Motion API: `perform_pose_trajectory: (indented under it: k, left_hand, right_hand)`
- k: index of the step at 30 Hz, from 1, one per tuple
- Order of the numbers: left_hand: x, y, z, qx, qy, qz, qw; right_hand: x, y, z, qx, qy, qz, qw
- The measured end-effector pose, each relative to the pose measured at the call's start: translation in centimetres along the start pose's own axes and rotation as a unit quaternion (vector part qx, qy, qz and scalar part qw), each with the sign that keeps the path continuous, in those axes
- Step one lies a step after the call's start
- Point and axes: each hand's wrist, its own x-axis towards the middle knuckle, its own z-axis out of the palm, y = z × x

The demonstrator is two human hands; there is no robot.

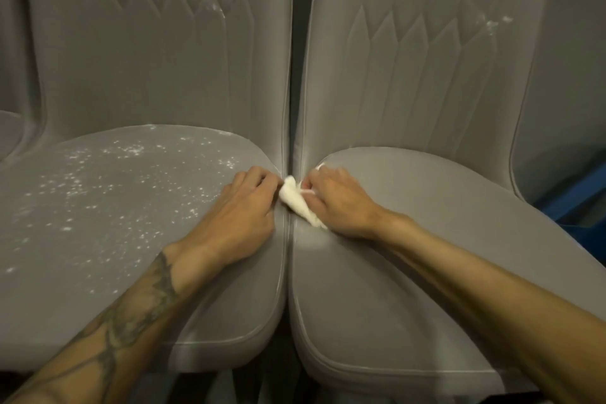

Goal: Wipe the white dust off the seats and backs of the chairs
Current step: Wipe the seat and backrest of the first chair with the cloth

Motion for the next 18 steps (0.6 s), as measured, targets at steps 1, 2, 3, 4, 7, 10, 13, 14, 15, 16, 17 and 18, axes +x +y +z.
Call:
perform_pose_trajectory:
  k: [1, 2, 3, 4, 7, 10, 13, 14, 15, 16, 17, 18]
  left_hand:
    - [0.1, -0.1, 0.0, -0.002, -0.003, 0.002, 1.0]
    - [0.1, -0.2, 0.0, -0.001, -0.007, 0.003, 1.0]
    - [0.2, -0.2, 0.1, 0.003, -0.011, 0.001, 1.0]
    - [0.3, -0.3, 0.1, 0.008, -0.013, -0.001, 1.0]
    - [0.1, -0.3, 0.3, 0.012, -0.007, 0.008, 1.0]
    - [0.0, -0.2, 0.1, 0.011, -0.003, 0.009, 1.0]
    - [-0.1, -0.4, 0.0, 0.004, -0.01, 0.007, 1.0]
    - [-0.1, -0.4, -0.1, 0.002, -0.013, 0.005, 1.0]
    - [-0.1, -0.4, -0.1, 0.002, -0.017, 0.001, 1.0]
    - [-0.1, -0.4, -0.1, 0.002, -0.018, -0.003, 1.0]
    - [-0.1, -0.4, -0.1, 0.003, -0.016, -0.004, 1.0]
    - [-0.1, -0.4, -0.1, 0.004, -0.015, -0.001, 1.0]
  right_hand:
    - [-1.8, -0.4, 0.2, 0.026, -0.001, -0.05, 0.998]
    - [-3.6, -0.8, 0.1, 0.047, -0.002, -0.095, 0.994]
    - [-4.9, -0.8, -0.1, 0.053, -0.011, -0.126, 0.991]
    - [-5.3, -0.5, -0.3, 0.047, -0.026, -0.132, 0.99]
    - [-2.7, 0.3, -1.1, 0.002, -0.034, -0.039, 0.999]
    - [0.0, -0.2, -1.0, -0.043, -0.017, 0.062, 0.997]
    - [-2.9, -1.8, -0.1, 0.007, 0.0, -0.01, 1.0]
    - [-4.5, -2.2, 0.0, 0.026, 0.009, -0.056, 0.998]
    - [-6.0, -2.5, -0.3, 0.034, 0.004, -0.095, 0.995]
    - [-6.8, -2.4, -0.6, 0.028, -0.014, -0.119, 0.992]
    - [-6.9, -2.0, -0.9, 0.018, -0.036, -0.123, 0.992]
    - [-6.3, -1.7, -1.2, 0.009, -0.049, -0.108, 0.993]
